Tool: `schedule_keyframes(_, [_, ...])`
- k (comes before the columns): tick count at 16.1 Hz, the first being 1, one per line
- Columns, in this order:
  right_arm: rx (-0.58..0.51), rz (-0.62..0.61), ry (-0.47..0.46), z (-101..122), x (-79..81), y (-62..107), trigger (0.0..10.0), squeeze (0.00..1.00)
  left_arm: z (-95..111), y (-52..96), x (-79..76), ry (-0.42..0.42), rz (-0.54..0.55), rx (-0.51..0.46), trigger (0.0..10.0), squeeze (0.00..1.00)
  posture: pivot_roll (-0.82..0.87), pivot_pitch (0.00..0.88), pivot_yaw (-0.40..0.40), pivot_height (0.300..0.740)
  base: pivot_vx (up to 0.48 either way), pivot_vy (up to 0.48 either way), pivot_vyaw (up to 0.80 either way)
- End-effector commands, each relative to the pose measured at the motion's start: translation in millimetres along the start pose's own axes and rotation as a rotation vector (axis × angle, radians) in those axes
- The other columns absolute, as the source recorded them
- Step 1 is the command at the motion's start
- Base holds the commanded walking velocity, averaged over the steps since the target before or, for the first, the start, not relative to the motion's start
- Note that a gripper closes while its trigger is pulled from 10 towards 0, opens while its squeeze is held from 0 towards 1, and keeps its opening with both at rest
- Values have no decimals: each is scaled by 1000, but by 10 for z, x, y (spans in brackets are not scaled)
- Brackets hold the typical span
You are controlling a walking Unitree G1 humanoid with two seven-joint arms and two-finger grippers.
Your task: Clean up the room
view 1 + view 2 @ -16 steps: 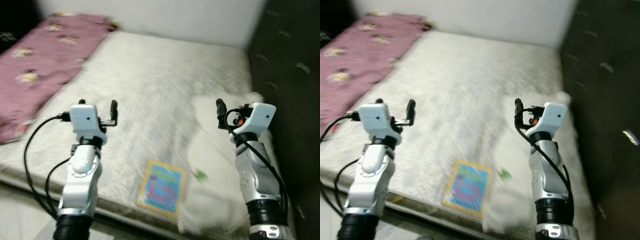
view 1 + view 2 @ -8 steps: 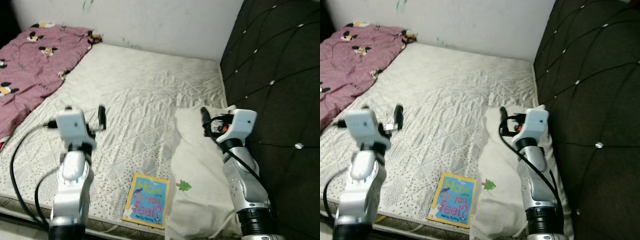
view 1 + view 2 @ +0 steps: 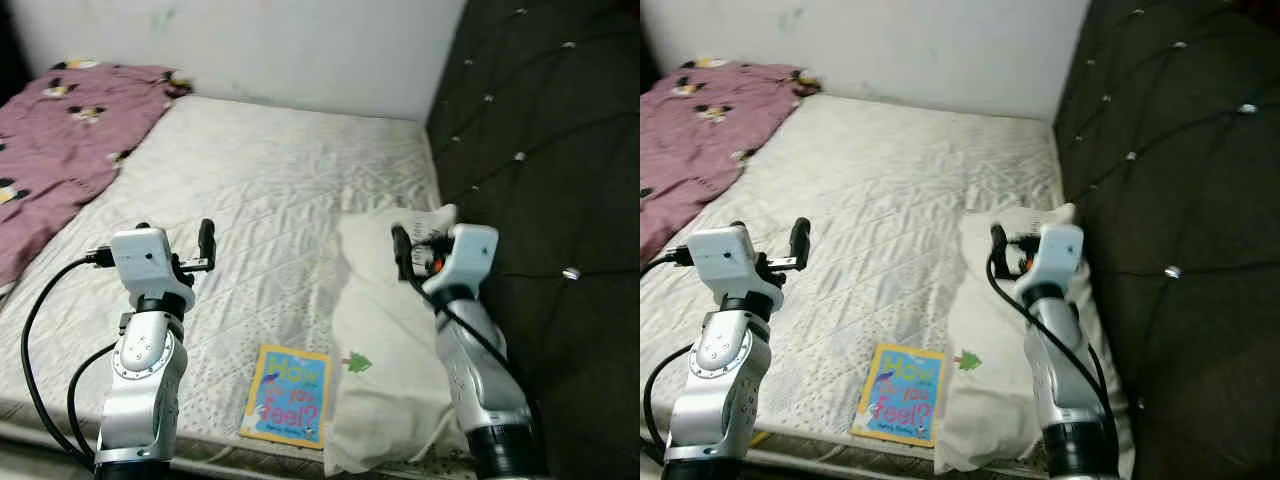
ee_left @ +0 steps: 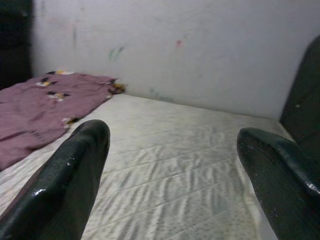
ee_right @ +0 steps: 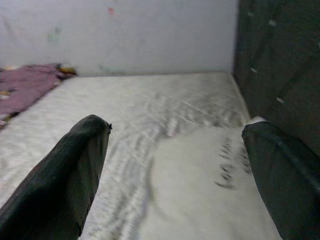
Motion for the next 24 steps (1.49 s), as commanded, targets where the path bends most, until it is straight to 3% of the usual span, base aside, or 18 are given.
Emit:
schedule_keyframes(1, [-41, 10, 10, 115, 2, -2, 10000, 0, 1, -12, -43, 20, -6, 6, 10000, 0, -35, 0, -34, 740, 0, 480, -769])
schedule_keyframes(11, [-64, 94, 18, 174, 139, 13, 10000, 0, -29, 40, -51, 38, 12, 29, 10000, 0, -30, 20, -41, 740, 0, 480, 0])
schedule_keyframes(15, [-71, 105, 24, 198, 158, 4, 10000, 0, -14, 22, -57, 41, 14, 30, 10000, 0, -33, 30, -39, 740, 0, 480, 708])
schedule_keyframes(22, [-50, 111, 28, 164, 165, 2, 10000, 0, -20, 19, -62, 60, 26, 37, 10000, 0, -32, 31, -42, 740, 0, 480, 0])
schedule_keyframes(24, [-44, 112, 28, 152, 168, -1, 10000, 0, -24, 23, -67, 66, 29, 39, 10000, 0, -31, 33, -43, 740, 0, 480, -800])
Point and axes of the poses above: a point about 5 cm out from each wrist's last joint towards the gripper, its own y axis pointing back from the gripper into the wrist, its own z axis along the axis of the wrist's last joint, x = y × z, the point moved 2 cm from there along -y, pointing out of the wrist towards the gripper, and after that the axes turned 10 degrees about y, right-handed, at the moved point
